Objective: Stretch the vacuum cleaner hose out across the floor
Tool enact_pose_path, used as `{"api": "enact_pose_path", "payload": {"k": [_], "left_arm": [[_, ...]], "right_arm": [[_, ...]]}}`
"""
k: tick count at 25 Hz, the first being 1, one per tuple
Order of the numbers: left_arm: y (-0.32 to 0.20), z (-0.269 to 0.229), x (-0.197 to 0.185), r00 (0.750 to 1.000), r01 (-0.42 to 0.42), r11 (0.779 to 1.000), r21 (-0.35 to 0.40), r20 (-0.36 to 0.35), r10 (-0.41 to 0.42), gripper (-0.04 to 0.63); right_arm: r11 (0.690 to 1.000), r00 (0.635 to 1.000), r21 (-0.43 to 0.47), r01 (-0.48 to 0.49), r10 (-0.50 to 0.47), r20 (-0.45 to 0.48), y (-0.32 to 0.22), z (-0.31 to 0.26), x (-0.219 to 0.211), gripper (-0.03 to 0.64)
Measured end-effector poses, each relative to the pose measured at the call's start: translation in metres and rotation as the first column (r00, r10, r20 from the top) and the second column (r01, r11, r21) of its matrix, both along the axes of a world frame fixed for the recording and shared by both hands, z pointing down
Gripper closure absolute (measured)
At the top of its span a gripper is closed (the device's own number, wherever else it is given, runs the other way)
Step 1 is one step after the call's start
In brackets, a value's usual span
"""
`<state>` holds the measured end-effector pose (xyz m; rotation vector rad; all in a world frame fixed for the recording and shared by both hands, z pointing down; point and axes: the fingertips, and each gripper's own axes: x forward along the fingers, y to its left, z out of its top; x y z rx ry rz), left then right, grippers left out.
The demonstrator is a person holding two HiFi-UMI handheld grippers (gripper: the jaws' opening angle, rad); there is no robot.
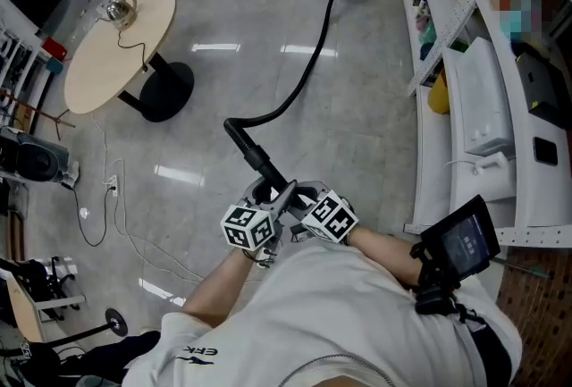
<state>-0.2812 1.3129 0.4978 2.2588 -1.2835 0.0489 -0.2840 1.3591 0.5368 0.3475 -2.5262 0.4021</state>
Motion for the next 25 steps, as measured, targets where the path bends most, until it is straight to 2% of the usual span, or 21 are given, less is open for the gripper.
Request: {"api": "enact_pose_path", "payload": {"k": [25], "left_arm": [[-0.011, -0.002, -0.010, 1.000, 0.012, 1.000, 0.007, 0.001, -0.012, 0.356]], "right_arm": [[1.000, 1.000, 0.015, 0.011, -0.011, -0.005, -0.011, 0.000, -0.010, 0.457]]}}
